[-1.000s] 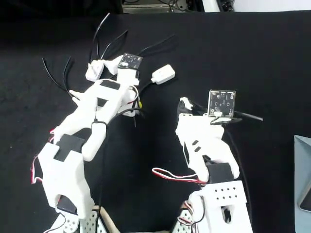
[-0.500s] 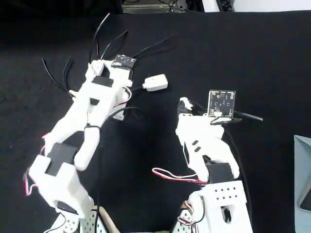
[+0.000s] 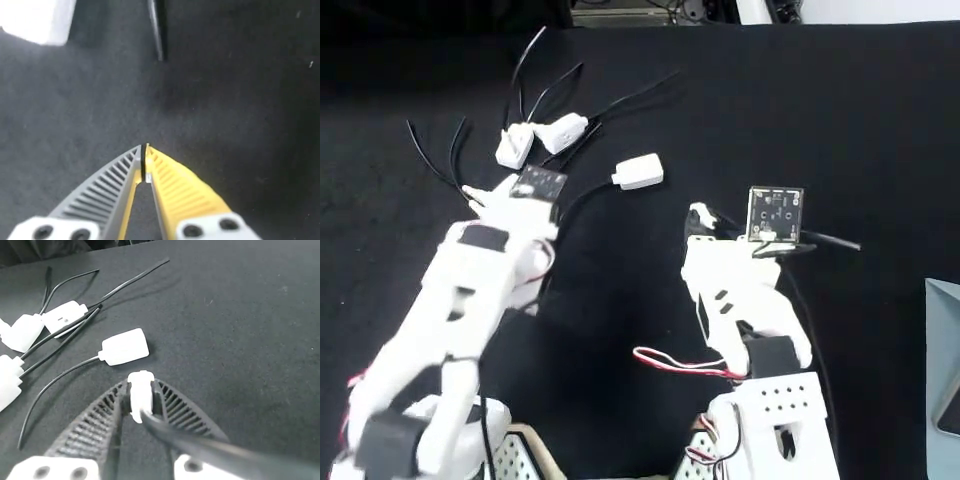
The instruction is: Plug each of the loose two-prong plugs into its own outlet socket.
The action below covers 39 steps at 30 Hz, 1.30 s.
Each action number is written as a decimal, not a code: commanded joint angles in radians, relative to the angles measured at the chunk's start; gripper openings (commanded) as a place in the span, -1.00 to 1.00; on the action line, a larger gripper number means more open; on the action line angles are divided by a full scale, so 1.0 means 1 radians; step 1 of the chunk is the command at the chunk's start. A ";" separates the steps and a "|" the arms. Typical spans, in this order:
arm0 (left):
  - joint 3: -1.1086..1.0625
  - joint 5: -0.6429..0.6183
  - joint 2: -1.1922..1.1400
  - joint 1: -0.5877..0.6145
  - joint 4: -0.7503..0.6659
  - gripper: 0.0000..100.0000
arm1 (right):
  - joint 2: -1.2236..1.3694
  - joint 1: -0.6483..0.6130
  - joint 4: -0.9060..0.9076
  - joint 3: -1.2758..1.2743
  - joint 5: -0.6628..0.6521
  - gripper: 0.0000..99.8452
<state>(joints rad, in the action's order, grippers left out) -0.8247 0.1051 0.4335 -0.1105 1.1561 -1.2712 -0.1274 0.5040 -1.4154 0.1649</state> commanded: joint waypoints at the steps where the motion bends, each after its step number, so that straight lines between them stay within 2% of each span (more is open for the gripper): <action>1: -0.036 0.023 0.218 0.007 -0.005 -0.93 | -0.008 0.015 -0.021 0.005 0.006 -0.98; 4: -0.021 0.021 0.301 0.005 -0.035 -0.89 | -0.008 0.015 -0.021 0.005 0.006 -0.98; 7: -0.019 0.011 0.319 0.015 -0.112 -0.63 | -0.008 0.015 -0.021 0.005 0.006 -0.98; 10: -0.021 -0.058 0.279 0.013 -0.193 -0.43 | -0.008 0.015 -0.021 0.005 0.008 -0.98; 18: -0.012 -0.068 -0.032 0.013 -0.565 -0.49 | -0.008 0.015 -0.025 -0.005 0.006 -0.98; 21: 0.021 -0.068 -0.172 0.007 -0.644 -0.49 | -0.008 0.015 -0.025 -0.005 0.008 -0.98; 28: 0.176 -0.068 -0.459 0.036 -0.649 -0.49 | -0.008 0.015 -0.026 -0.005 0.006 -0.98; 30: 0.205 -0.068 -0.505 0.039 -0.649 -0.58 | -0.008 0.015 -0.026 -0.005 0.006 -0.98; 36: 0.202 -0.028 -0.470 0.013 -0.634 -0.95 | -0.008 0.015 -0.026 -0.005 0.005 -0.98; 39: 0.188 0.012 -0.393 -0.018 -0.543 -0.95 | -0.008 0.015 -0.026 -0.005 0.003 -0.98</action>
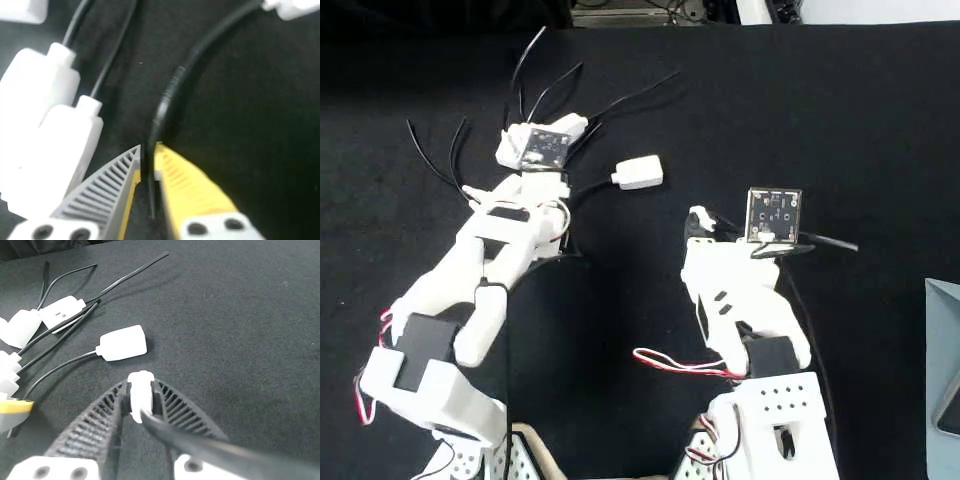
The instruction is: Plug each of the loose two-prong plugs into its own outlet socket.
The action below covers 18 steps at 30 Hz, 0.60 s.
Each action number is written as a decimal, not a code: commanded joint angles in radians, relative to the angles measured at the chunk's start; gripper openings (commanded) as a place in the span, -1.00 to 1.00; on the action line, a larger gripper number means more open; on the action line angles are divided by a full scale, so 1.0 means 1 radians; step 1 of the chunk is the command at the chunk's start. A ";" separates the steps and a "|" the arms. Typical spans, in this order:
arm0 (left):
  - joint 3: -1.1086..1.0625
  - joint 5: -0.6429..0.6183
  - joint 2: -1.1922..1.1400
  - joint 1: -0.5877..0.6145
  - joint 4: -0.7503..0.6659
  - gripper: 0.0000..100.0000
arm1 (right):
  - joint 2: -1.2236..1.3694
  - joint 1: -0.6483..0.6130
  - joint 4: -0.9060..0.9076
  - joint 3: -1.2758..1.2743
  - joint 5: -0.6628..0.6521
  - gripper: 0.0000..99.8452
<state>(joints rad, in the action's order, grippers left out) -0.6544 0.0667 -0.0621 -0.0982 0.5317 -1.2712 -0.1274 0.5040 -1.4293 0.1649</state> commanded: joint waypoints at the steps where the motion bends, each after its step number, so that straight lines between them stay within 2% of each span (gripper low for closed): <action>1: 0.012 0.041 0.133 -0.035 0.118 -0.95 | -0.008 0.015 -0.026 0.008 0.003 -0.98; 11: -0.189 0.014 0.512 -0.025 0.341 -0.95 | -0.008 0.015 -0.023 0.008 0.003 -0.98; 18: -0.424 0.140 0.795 0.087 0.411 -0.95 | -0.008 0.015 -0.023 0.008 0.005 -0.98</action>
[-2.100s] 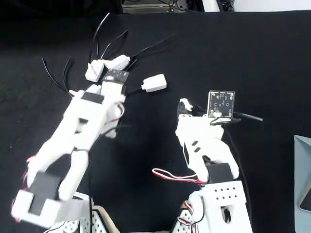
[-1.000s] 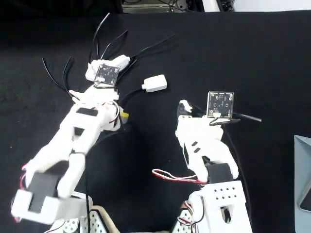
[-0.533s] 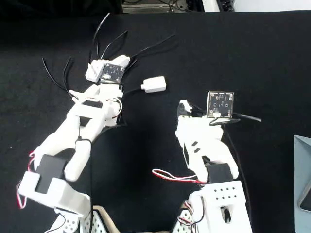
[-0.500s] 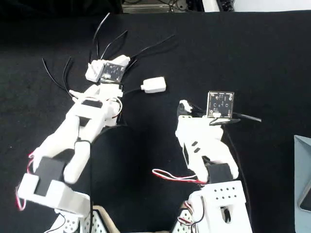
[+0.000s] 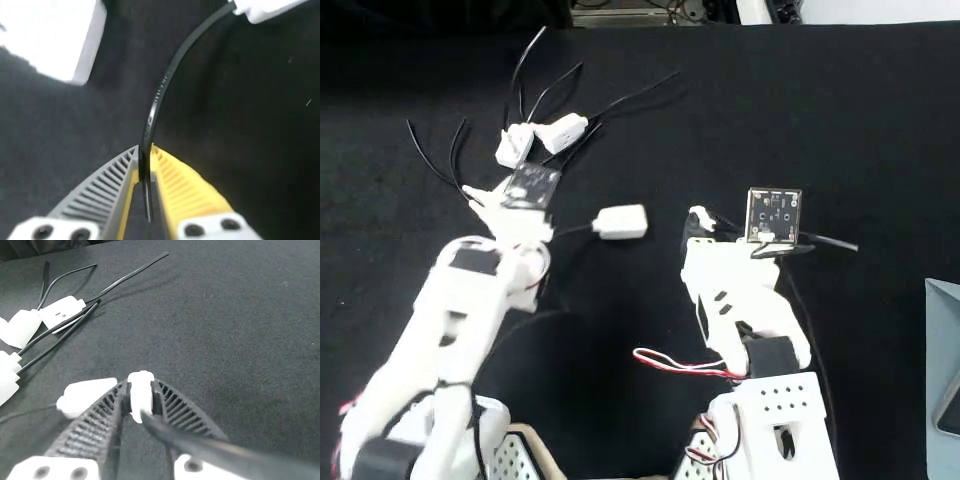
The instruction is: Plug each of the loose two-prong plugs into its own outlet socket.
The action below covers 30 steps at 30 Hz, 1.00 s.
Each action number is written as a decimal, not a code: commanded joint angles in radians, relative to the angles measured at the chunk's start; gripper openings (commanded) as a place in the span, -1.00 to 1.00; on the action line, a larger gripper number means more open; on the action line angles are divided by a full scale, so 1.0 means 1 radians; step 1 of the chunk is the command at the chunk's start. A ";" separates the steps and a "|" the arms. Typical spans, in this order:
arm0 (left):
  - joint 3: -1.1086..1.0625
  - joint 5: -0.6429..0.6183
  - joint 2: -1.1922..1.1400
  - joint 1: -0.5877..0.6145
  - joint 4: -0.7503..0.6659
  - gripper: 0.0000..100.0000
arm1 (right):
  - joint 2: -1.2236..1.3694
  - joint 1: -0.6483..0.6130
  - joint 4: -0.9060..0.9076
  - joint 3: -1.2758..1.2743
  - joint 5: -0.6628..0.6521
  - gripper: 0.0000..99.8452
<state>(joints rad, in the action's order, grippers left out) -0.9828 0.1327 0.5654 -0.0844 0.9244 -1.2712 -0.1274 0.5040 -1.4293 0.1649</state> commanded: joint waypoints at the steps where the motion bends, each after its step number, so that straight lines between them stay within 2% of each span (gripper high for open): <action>1: -0.133 0.097 0.210 0.093 0.018 -0.95 | -0.008 0.015 -0.023 0.008 0.005 -0.98; 6: -0.303 0.189 0.462 0.128 0.066 -0.95 | -0.008 0.015 -0.021 0.008 0.003 -0.98; 11: -0.355 0.192 0.738 0.133 0.198 -0.94 | -0.007 0.014 -0.021 0.008 0.002 -0.98; 13: -0.355 0.192 0.832 0.133 0.242 -0.85 | -0.007 0.011 -0.021 0.008 0.002 -0.98; 16: -0.355 0.135 0.930 0.134 0.276 -0.53 | -0.007 -0.006 -0.018 0.004 0.002 -0.98; 18: -0.344 0.087 0.964 0.153 0.293 -0.36 | -0.007 -0.006 -0.018 0.001 0.002 -0.98; 19: -0.338 0.087 0.968 0.159 0.293 -0.34 | -0.007 -0.006 -0.018 0.001 0.002 -0.98; 24: -0.292 0.127 0.968 0.160 0.282 -0.35 | -0.007 -0.006 -0.021 0.001 0.002 -0.98; 30: -0.283 0.146 0.855 0.076 0.110 -0.35 | -0.007 -0.006 -0.021 0.001 0.002 -0.98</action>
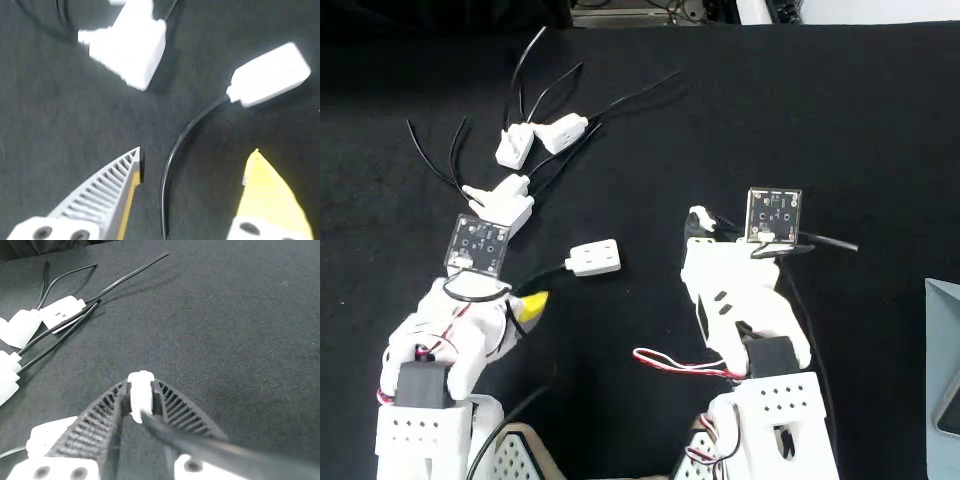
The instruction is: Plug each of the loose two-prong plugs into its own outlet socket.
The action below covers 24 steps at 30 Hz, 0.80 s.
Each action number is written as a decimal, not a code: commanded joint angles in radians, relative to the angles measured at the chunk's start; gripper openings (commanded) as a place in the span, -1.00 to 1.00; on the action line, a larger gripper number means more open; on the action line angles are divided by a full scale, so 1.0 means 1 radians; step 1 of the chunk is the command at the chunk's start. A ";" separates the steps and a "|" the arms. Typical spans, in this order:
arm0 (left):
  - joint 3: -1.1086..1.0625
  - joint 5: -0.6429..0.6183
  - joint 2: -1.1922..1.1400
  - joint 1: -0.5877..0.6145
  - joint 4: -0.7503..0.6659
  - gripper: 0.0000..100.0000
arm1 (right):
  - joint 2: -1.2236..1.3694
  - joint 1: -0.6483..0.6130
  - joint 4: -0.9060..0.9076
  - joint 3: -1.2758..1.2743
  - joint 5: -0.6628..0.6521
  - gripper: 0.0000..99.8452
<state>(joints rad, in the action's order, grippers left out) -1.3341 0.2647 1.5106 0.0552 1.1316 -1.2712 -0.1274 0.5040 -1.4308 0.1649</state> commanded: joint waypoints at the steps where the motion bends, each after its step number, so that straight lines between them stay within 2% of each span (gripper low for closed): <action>1: 0.073 0.014 -0.133 -0.082 -0.118 -0.35 | -0.007 -0.006 -0.021 0.002 0.002 -0.98; 12: 0.326 0.025 -0.730 -0.223 -0.367 -0.35 | -0.007 -0.006 -0.021 0.001 0.002 -0.98; 24: 0.745 0.196 -1.369 -0.278 -0.382 -0.35 | -0.007 -0.006 -0.021 0.001 0.000 -0.97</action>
<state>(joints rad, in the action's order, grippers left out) -0.7541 0.4104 0.2831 -0.2117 0.7695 -1.2712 -0.1274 0.5040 -1.4369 0.1649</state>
